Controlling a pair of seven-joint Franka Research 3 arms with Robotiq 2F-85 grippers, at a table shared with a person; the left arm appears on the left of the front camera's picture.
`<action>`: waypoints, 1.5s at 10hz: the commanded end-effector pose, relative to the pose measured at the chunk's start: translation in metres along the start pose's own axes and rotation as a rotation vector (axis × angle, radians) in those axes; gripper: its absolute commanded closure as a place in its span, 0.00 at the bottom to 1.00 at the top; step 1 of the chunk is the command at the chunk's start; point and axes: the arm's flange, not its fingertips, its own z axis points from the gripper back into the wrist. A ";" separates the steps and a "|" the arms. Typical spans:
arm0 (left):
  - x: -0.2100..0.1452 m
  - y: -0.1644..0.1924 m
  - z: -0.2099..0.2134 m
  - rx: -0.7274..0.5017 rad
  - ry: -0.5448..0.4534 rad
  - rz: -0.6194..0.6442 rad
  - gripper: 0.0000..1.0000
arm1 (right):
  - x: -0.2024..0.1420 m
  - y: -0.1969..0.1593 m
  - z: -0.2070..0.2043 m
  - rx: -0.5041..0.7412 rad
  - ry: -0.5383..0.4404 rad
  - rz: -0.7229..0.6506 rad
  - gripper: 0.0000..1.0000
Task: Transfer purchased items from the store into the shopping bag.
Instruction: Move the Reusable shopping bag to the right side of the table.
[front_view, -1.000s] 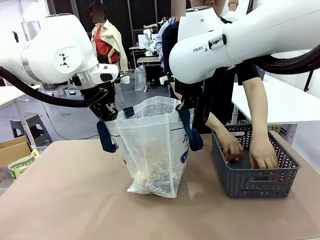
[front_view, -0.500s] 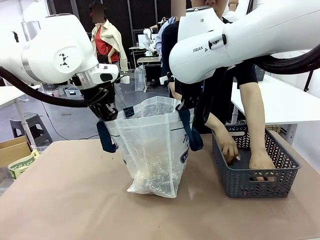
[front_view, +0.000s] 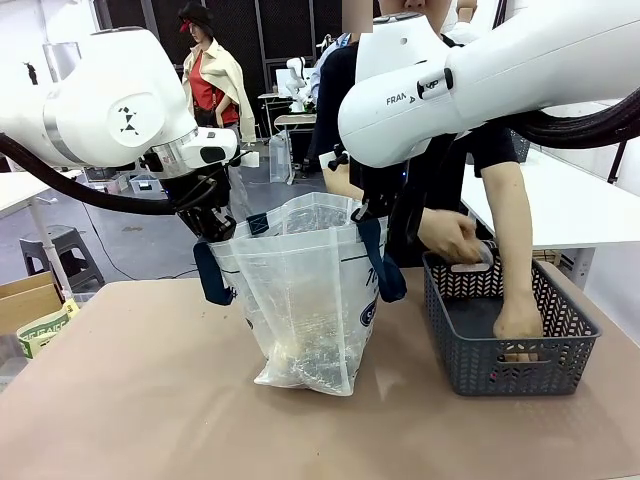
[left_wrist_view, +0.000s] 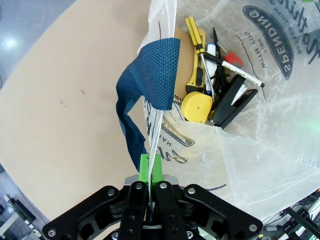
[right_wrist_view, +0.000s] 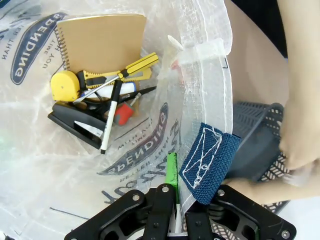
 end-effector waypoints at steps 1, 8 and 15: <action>0.000 0.000 0.001 0.008 0.001 -0.005 1.00 | 0.000 0.000 0.000 -0.001 0.000 0.000 1.00; 0.000 0.000 0.001 0.008 0.001 -0.005 1.00 | 0.000 0.000 0.000 -0.001 0.000 0.000 1.00; 0.000 0.000 0.001 0.008 0.001 -0.005 1.00 | 0.000 0.000 0.000 -0.001 0.000 0.000 1.00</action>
